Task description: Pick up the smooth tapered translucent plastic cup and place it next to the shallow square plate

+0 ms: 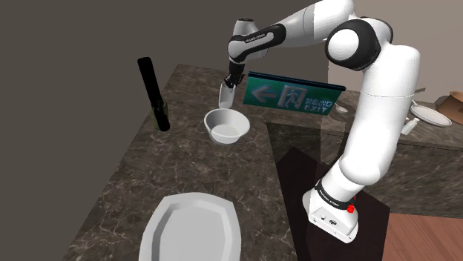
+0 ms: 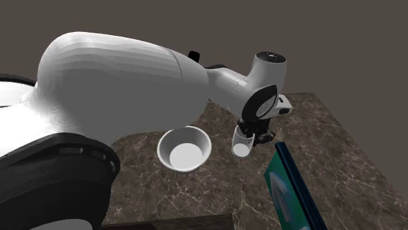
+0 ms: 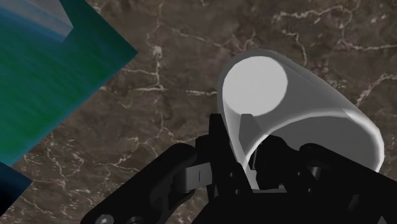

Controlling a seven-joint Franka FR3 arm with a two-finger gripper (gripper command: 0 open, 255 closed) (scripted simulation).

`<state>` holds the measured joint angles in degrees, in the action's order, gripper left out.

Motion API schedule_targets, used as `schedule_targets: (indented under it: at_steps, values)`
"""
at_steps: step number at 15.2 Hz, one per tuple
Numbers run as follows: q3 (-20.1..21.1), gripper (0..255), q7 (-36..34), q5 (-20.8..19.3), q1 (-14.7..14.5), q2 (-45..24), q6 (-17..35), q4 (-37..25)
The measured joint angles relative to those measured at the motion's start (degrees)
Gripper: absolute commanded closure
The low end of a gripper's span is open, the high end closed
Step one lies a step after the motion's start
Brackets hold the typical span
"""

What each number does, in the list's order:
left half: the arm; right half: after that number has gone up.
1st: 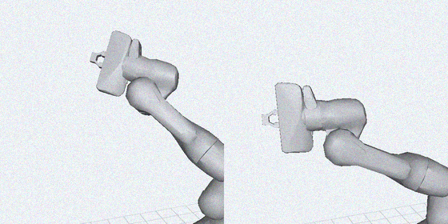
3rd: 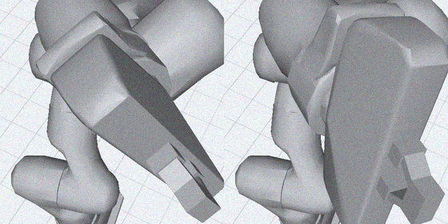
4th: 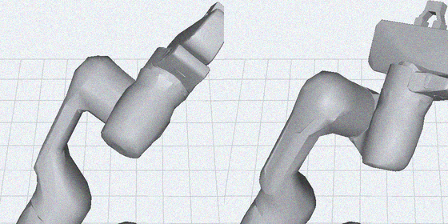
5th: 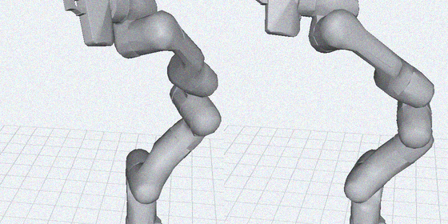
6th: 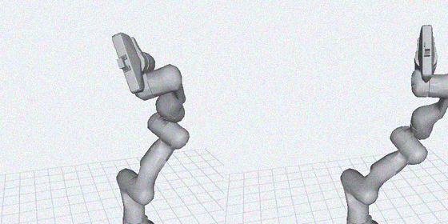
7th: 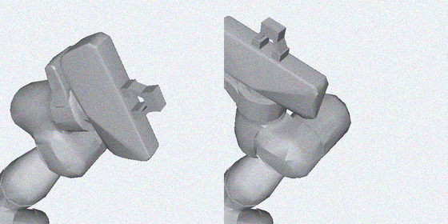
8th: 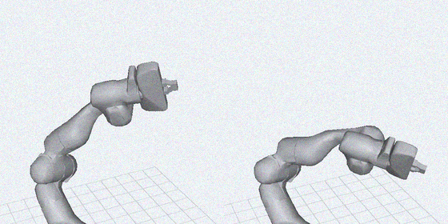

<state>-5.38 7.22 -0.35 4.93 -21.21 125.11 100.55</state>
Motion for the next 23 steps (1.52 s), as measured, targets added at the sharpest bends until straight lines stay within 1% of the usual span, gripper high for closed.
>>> schedule_targets:
  at_steps: [9,23]
  values:
    - [-0.07,255,0.06,-0.17,-0.07,2.20,-5.20,-2.84]
    - [-0.16,255,0.24,-0.32,-0.09,4.65,-15.28,-10.47]
